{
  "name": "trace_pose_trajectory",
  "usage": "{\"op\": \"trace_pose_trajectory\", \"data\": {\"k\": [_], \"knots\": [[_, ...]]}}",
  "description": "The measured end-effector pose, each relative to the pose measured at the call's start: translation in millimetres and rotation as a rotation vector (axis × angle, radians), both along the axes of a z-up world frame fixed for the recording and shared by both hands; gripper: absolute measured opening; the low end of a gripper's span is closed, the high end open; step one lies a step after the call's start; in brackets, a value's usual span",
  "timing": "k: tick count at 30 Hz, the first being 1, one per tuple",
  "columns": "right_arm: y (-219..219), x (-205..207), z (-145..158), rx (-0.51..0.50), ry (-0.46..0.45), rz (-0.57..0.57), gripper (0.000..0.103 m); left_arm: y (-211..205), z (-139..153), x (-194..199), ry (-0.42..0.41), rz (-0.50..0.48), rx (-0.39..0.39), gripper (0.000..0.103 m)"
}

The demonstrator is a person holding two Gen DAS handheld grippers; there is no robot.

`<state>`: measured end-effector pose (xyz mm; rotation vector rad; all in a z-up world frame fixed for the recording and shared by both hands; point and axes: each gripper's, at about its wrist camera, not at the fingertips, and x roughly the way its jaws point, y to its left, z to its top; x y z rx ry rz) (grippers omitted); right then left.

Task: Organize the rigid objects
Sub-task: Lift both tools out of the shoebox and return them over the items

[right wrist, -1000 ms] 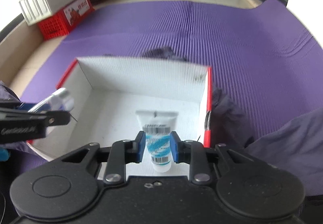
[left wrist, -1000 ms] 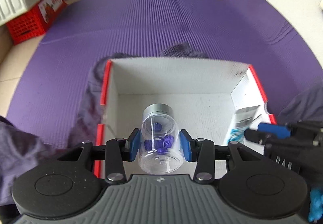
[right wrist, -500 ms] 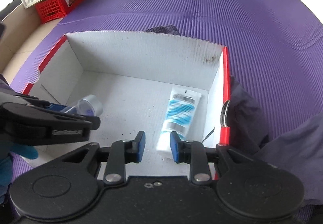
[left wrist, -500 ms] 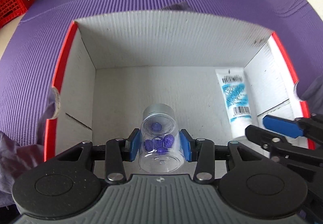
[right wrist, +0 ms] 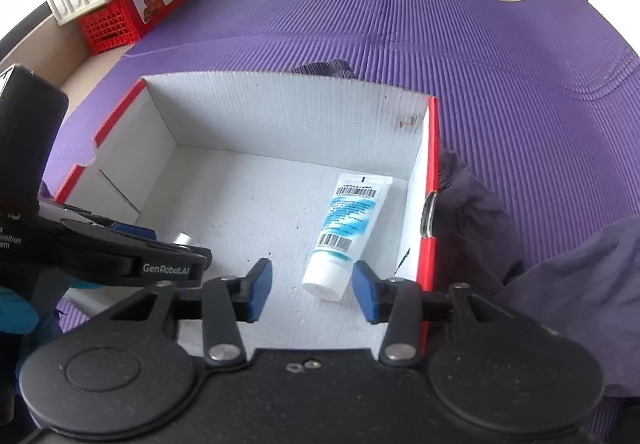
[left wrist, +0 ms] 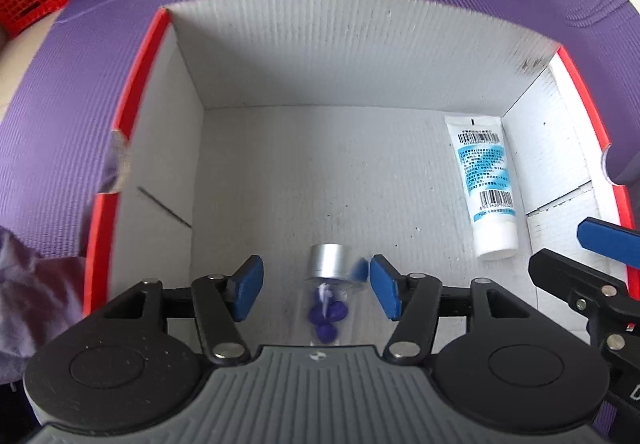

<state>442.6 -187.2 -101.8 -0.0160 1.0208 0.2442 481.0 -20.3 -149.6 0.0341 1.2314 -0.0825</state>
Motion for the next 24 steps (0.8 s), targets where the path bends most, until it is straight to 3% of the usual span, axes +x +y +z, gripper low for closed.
{"op": "trace_pose_trajectory", "data": {"k": [6, 21, 24], "knots": [[-2.0, -17.6, 19.2, 0.022, -0.025, 0.005, 0.057, 5.7, 29.2, -24.2, -0.039, -0.009, -0.007, 0.058], [-1.7, -86.9, 79.2, 0.072, -0.110, 0.040, 0.068, 15.7, 122.4, -107.9, -0.194, -0.034, -0.016, 0.059], [-1.5, -104.2, 88.4, 0.082, -0.125, 0.045, 0.070, 18.7, 137.8, -128.2, -0.223, -0.041, -0.025, 0.066]]}}
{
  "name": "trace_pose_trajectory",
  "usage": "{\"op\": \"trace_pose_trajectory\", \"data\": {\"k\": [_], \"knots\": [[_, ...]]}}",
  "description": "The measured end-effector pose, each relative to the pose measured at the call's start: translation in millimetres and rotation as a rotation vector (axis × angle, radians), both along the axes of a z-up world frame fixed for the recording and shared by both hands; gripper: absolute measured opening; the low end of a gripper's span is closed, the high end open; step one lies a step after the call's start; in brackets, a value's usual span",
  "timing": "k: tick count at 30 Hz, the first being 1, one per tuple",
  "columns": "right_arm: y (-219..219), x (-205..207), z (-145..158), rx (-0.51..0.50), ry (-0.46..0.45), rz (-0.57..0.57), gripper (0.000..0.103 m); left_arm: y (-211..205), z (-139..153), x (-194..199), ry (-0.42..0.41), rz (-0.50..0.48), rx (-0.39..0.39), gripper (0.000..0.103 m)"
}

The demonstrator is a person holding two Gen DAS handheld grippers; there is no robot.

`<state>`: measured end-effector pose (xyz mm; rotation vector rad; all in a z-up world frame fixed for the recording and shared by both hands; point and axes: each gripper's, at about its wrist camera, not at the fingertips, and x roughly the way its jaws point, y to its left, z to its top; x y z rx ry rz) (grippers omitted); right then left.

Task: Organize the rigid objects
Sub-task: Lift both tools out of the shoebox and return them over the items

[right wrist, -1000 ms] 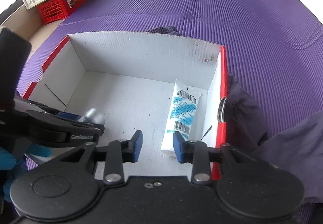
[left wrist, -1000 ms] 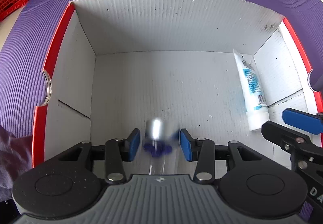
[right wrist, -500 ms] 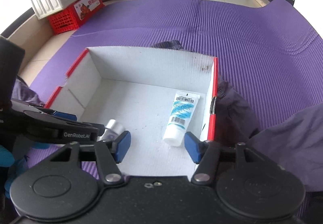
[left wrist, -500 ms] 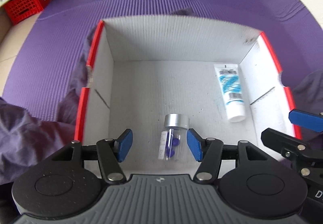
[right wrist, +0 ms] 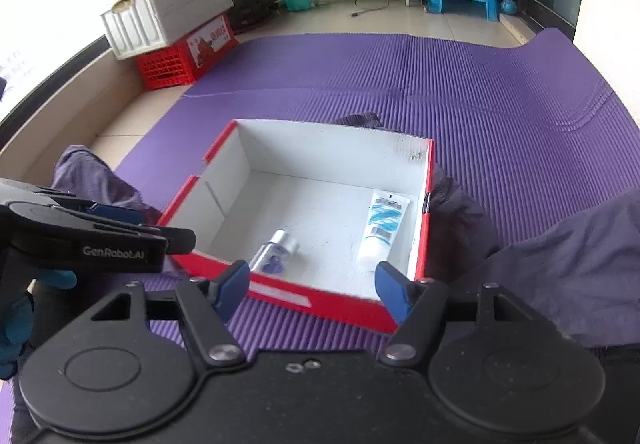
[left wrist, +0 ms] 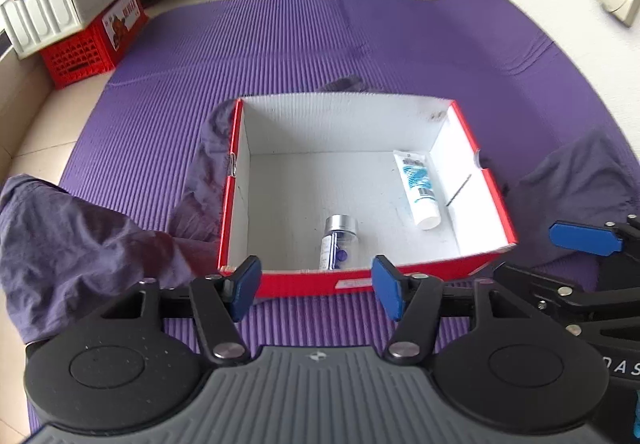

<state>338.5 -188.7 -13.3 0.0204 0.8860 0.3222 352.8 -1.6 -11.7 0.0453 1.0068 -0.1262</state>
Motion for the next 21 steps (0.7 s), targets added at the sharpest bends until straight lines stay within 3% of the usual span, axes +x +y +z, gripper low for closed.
{"op": "trace_pose_trajectory", "data": {"k": [10, 14, 21], "knots": [[1.4, -53.2, 28.5, 0.028, -0.046, 0.032, 0.076, 7.3, 35.1, -62.4, -0.072, -0.034, -0.014, 0.067], [1.0, -69.7, 35.1, 0.048, -0.052, 0.029, 0.082, 12.7, 45.6, -84.8, -0.098, -0.039, -0.024, 0.077], [3.8, -98.0, 37.5, 0.068, -0.060, 0.048, 0.090, 21.8, 51.3, -123.9, -0.121, -0.048, -0.027, 0.079]]}}
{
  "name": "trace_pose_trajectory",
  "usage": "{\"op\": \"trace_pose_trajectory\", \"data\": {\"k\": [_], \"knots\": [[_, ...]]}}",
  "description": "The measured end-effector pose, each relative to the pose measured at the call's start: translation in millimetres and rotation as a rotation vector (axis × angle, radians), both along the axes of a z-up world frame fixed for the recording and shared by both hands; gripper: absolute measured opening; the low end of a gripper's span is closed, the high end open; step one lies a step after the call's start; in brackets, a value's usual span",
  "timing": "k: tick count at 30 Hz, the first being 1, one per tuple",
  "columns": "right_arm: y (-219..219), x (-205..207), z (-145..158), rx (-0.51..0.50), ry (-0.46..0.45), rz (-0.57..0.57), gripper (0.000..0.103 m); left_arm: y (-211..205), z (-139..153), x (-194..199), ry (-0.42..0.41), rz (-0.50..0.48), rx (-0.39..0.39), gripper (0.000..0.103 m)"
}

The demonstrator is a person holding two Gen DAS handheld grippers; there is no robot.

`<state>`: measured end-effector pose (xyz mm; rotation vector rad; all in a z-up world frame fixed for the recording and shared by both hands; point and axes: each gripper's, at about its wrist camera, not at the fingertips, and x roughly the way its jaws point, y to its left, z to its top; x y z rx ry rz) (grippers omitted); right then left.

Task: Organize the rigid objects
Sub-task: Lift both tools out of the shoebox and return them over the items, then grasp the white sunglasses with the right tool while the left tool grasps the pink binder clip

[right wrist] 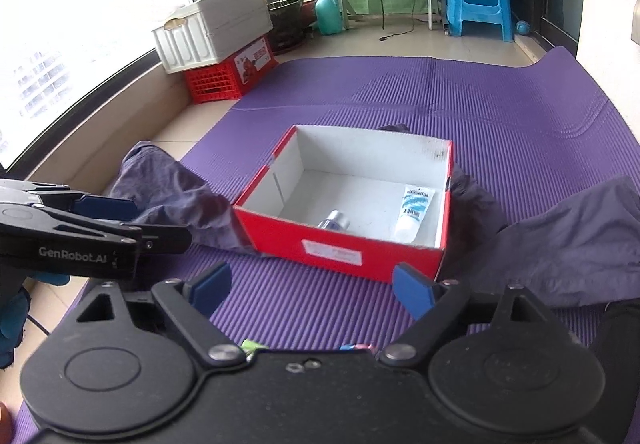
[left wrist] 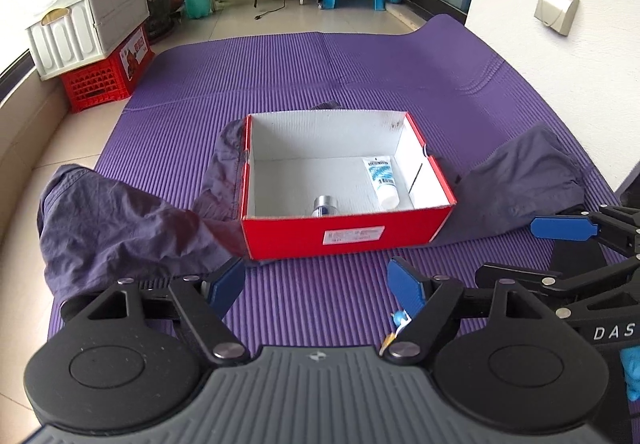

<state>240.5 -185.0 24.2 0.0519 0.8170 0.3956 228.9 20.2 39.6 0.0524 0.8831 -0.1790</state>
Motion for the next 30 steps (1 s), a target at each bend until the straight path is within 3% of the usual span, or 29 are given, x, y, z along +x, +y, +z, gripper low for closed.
{"op": "trace_pose_trajectory", "data": {"k": [10, 15, 24, 30], "knots": [[-0.9, -34.1, -19.9, 0.011, 0.034, 0.017, 0.095, 9.0, -11.5, -43.0, -0.004, -0.018, 0.036, 0.083], [-4.9, -41.5, -36.0, 0.006, 0.067, 0.005, 0.095, 18.7, -24.5, -53.9, 0.021, 0.004, 0.003, 0.083], [-8.2, -46.8, -67.4, -0.019, 0.134, -0.024, 0.095, 14.6, -75.5, -70.3, 0.107, 0.091, -0.078, 0.102], [-8.4, -39.5, -85.5, -0.039, 0.181, -0.052, 0.095, -3.4, -108.2, -73.5, 0.153, 0.141, -0.077, 0.103]]}}
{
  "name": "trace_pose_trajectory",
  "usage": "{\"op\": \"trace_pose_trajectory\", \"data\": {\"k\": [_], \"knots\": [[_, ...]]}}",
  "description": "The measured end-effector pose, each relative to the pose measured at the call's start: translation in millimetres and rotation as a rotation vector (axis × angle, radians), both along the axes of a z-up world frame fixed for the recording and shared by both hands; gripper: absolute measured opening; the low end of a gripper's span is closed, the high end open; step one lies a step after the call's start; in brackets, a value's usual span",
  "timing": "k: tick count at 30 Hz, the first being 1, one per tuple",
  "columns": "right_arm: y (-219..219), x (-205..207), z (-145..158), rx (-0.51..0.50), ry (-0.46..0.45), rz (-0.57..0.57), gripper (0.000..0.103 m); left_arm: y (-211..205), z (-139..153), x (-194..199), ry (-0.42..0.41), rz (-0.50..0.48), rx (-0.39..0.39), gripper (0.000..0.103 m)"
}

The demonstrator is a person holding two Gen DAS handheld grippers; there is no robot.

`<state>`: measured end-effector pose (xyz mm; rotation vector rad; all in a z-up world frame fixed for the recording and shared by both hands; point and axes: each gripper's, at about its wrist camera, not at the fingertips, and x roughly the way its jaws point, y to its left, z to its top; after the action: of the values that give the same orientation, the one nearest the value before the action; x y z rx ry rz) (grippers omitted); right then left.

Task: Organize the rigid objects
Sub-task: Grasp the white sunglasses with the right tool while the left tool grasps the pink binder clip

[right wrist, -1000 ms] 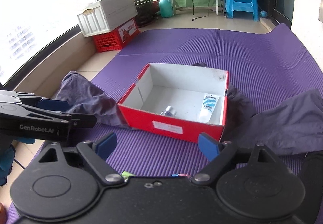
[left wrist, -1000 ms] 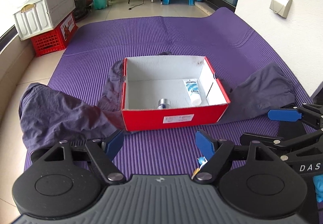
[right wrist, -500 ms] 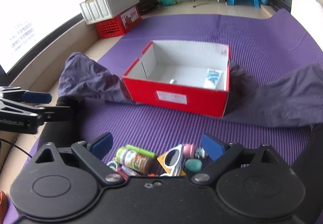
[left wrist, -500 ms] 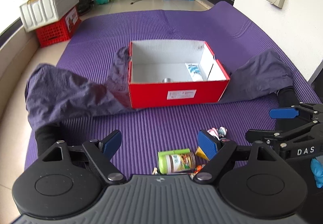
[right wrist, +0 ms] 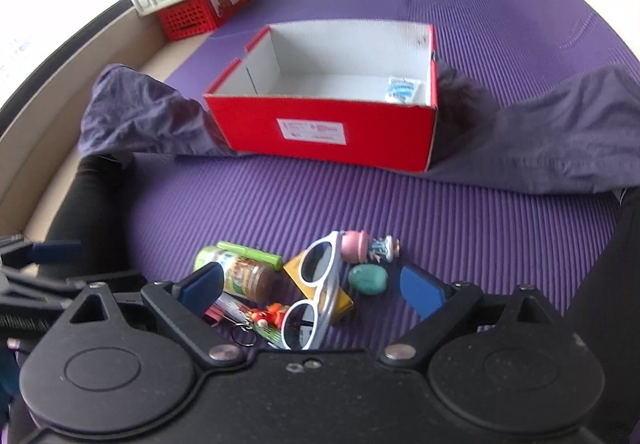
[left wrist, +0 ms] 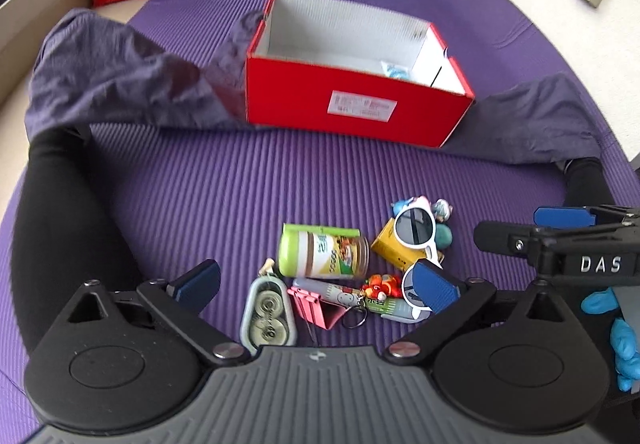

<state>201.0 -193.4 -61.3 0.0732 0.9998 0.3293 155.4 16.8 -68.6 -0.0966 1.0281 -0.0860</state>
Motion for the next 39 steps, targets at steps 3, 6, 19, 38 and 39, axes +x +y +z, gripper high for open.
{"op": "trace_pose_trajectory", "data": {"k": [3, 6, 19, 38, 39], "knots": [[0.3, 5.6, -10.1, -0.014, 0.027, -0.020, 0.094, -7.8, -16.7, 3.3, 0.018, 0.025, 0.019, 0.103], [3.0, 9.1, -20.7, -0.024, 0.055, -0.030, 0.094, -11.4, -31.9, 5.3, 0.039, 0.043, 0.016, 0.103], [15.7, 25.6, -55.8, -0.014, 0.166, -0.067, 0.086, -28.4, -76.6, 13.1, 0.049, 0.068, 0.113, 0.103], [34.4, 34.9, -77.5, -0.058, 0.228, -0.096, 0.052, -30.5, -87.6, 9.8, 0.019, 0.097, 0.107, 0.095], [35.6, 35.1, -78.1, -0.064, 0.228, -0.096, 0.048, -29.4, -88.5, 10.3, 0.026, 0.095, 0.099, 0.091]]}}
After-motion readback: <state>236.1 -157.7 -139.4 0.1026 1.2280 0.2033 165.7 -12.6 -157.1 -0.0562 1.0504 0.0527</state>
